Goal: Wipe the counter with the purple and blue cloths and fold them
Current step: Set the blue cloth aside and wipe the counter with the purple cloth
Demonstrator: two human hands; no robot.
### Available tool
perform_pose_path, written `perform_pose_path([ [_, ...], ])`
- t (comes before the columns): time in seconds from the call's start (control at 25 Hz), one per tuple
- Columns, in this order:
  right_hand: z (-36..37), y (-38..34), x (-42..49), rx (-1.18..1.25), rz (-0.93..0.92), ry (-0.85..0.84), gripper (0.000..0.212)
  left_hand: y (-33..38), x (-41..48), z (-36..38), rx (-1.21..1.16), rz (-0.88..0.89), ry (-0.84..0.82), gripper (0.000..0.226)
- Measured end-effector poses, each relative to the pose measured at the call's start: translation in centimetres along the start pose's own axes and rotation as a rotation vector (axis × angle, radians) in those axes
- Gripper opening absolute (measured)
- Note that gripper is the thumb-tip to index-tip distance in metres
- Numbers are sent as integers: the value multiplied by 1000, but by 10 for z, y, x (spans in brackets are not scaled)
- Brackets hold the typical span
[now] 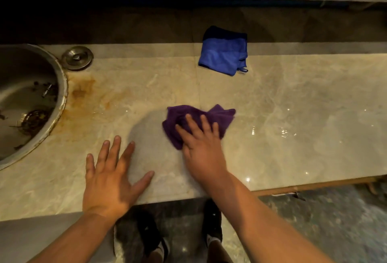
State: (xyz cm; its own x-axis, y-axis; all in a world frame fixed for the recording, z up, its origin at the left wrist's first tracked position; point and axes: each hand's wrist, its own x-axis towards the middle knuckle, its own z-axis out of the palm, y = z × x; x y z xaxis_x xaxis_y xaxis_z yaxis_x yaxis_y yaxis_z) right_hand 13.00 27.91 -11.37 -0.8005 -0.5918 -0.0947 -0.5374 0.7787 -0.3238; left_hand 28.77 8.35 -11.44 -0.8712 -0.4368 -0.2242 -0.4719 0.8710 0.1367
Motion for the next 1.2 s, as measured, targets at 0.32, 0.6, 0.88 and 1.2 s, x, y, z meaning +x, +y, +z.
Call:
perform_pose_path([
  [0.32, -31, 103, -63, -105, -287, -59, 57, 3, 0, -2, -31, -27, 10, 101],
  [0.6, -67, 199, -124, -43, 46, 42, 52, 5, -2, 1, -41, -35, 16, 100],
  [0.88, -93, 204, -106, 110, 379, 289, 28, 4, -1, -1, -43, -30, 9, 100],
  [1.2, -59, 150, -31, 73, 470, 360, 30, 3, -1, 0, -30, -14, 18, 100],
])
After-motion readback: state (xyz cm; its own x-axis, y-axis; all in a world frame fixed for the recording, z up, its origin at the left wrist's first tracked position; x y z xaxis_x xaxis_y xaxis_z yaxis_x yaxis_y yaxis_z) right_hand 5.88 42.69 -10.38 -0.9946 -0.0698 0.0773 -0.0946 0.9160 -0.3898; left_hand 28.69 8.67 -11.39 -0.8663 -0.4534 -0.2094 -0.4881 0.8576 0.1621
